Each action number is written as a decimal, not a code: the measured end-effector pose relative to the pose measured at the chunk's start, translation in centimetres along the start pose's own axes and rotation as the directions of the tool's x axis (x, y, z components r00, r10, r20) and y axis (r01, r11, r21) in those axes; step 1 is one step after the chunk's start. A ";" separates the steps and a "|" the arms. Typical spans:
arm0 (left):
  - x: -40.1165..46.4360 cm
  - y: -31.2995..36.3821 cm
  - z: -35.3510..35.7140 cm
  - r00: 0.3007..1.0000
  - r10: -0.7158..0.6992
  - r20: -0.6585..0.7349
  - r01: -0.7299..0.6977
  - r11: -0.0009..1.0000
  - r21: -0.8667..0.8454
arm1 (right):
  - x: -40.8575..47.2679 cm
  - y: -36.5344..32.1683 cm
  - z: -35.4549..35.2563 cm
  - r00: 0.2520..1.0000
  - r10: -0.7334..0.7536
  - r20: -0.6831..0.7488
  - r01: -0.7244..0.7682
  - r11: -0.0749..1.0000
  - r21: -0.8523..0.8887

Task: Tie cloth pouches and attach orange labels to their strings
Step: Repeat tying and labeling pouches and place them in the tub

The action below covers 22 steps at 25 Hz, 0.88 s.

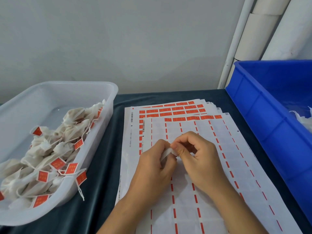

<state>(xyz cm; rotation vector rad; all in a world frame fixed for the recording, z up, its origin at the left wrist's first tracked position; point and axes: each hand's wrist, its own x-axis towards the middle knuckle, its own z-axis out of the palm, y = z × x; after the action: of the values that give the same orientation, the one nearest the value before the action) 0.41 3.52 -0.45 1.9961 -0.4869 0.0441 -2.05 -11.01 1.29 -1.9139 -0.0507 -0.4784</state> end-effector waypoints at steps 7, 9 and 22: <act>0.1 0.3 -0.5 1.000 -0.026 -0.010 0.026 0.998 -0.052 | 0.1 0.5 0.0 0.995 0.094 0.017 -0.095 0.995 0.035; 0.2 0.8 -0.7 0.999 -0.029 -0.016 0.027 0.994 -0.102 | 0.2 0.6 0.0 0.993 0.118 0.010 -0.119 0.992 0.047; 0.5 1.1 -0.6 0.969 -0.211 -0.126 0.168 0.942 -0.291 | -0.1 1.1 0.7 0.999 0.033 0.015 -0.031 0.994 -0.109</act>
<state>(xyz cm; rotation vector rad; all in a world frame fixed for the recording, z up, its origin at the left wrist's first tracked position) 0.61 3.45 0.87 1.7376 -0.1855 0.0103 -1.68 -10.79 0.07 -2.0230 -0.0051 -0.4511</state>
